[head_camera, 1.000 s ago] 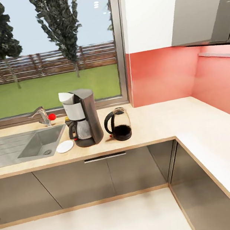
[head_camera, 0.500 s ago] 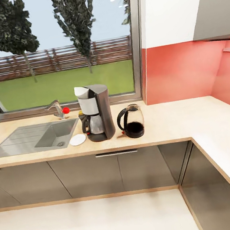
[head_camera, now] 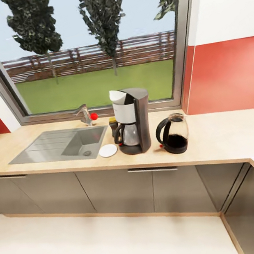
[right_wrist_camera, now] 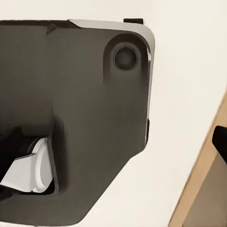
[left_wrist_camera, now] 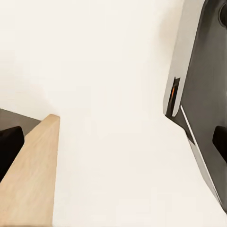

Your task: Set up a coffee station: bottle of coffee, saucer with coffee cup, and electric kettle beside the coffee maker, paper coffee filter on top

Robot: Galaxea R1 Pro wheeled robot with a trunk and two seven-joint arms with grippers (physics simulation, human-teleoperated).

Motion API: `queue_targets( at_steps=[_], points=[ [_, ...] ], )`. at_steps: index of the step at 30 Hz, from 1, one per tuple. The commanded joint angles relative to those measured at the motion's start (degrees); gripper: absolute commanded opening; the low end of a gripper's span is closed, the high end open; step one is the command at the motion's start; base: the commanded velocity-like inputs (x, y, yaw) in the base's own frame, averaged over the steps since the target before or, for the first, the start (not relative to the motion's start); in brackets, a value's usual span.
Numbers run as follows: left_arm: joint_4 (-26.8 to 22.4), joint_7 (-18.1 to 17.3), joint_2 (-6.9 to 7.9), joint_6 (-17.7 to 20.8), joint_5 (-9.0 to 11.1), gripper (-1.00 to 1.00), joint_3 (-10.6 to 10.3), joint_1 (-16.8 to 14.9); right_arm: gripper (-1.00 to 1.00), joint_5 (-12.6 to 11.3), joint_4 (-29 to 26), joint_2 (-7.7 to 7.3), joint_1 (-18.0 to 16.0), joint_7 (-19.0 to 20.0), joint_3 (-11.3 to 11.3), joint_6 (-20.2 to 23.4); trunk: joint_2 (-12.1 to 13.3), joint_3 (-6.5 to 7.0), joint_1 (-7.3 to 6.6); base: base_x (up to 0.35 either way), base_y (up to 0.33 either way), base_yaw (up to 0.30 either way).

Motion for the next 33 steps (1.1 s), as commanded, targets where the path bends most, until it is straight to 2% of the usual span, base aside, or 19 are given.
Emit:
queue_targets(
  at_steps=[1, 11, 16, 33],
  points=[
    [-0.1, 0.0, -0.01, -0.1, 0.6, 1.0, 0.0, 0.0, 1.0, -0.6, 0.1, -0.01, -0.1, 0.2, 0.5, -0.2, -0.1, -0.16, 0.03, 0.008, 0.073, 0.231],
    [-0.1, 0.1, 0.07, -0.5, 0.6, 1.0, -0.1, 0.1, 1.0, -0.6, 0.1, -0.01, 0.0, 0.2, 0.5, -0.2, -0.1, -0.73, 0.03, 0.001, 0.01, 0.231],
    [0.0, 0.1, 0.08, -5.5, 0.7, 1.0, 0.1, 0.1, 1.0, -0.6, 0.1, 0.05, -0.1, 0.2, 0.5, -0.2, -0.1, -0.97, 0.03, 0.0, 0.0, 0.241],
    [0.1, 0.0, 0.08, -5.9, 0.7, 1.0, 0.1, 0.1, 1.0, -0.6, 0.1, 0.16, -0.1, 0.2, 0.5, -0.3, -0.1, -0.28, 0.03, 0.0, 0.0, 0.239]
  ],
)
